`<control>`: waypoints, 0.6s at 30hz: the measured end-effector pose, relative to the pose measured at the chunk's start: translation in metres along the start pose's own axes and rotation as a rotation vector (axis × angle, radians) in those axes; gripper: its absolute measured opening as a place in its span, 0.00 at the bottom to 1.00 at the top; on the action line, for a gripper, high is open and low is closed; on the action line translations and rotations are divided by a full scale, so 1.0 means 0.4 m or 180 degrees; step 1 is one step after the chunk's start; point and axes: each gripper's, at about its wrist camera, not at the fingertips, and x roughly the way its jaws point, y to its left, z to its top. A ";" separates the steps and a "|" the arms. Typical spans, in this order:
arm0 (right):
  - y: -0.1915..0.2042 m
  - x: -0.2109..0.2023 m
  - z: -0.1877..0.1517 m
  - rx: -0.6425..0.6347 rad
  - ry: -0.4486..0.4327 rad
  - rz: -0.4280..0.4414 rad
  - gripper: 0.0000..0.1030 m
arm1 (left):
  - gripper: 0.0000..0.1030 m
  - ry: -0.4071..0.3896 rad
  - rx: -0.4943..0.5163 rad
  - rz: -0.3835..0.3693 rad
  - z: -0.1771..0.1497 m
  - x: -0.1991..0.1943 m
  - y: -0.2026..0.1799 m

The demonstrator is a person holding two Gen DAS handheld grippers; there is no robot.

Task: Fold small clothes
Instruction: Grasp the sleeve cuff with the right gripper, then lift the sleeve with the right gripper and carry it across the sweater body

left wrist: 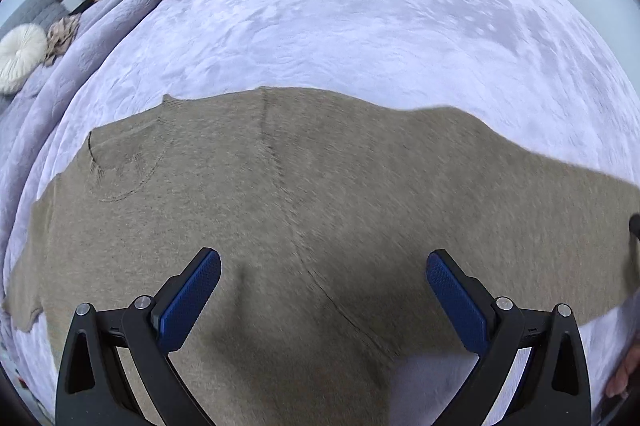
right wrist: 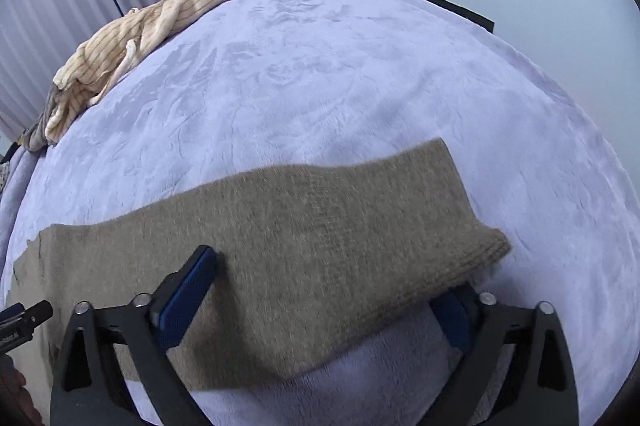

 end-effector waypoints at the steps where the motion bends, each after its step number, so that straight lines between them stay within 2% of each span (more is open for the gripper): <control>1: 0.006 0.007 0.008 -0.0046 -0.0006 0.0023 0.68 | 1.00 0.0007 -0.0083 0.0019 0.011 0.010 0.017; 2: 0.009 0.010 0.012 -0.0076 -0.0012 0.0040 0.59 | 1.00 0.0009 -0.0149 0.0027 0.019 0.018 0.031; 4: 0.007 0.006 0.015 -0.0112 -0.0057 0.0157 0.11 | 1.00 0.0010 -0.0262 0.0023 0.033 0.034 0.051; 5: 0.001 0.001 0.016 -0.0088 -0.0061 0.0275 0.06 | 1.00 0.0044 -0.0306 -0.0021 0.037 0.045 0.054; 7: -0.015 -0.030 0.007 -0.0019 -0.0203 0.0379 0.06 | 1.00 0.0144 -0.0282 -0.0173 0.044 0.072 0.036; 8: -0.020 -0.047 0.004 -0.0009 -0.0292 0.0412 0.06 | 1.00 0.0168 -0.0213 -0.0176 0.043 0.083 0.016; 10: -0.031 -0.083 -0.009 0.0036 -0.0443 0.0392 0.06 | 1.00 0.0196 0.0009 -0.0033 0.032 0.106 -0.036; 13: -0.036 -0.098 -0.018 0.0076 -0.0502 0.0261 0.06 | 1.00 0.0053 0.0237 0.0189 0.021 0.096 -0.078; 18: -0.029 -0.111 -0.018 0.0087 -0.0471 0.0215 0.06 | 1.00 0.0008 0.0241 -0.0047 -0.004 0.034 -0.048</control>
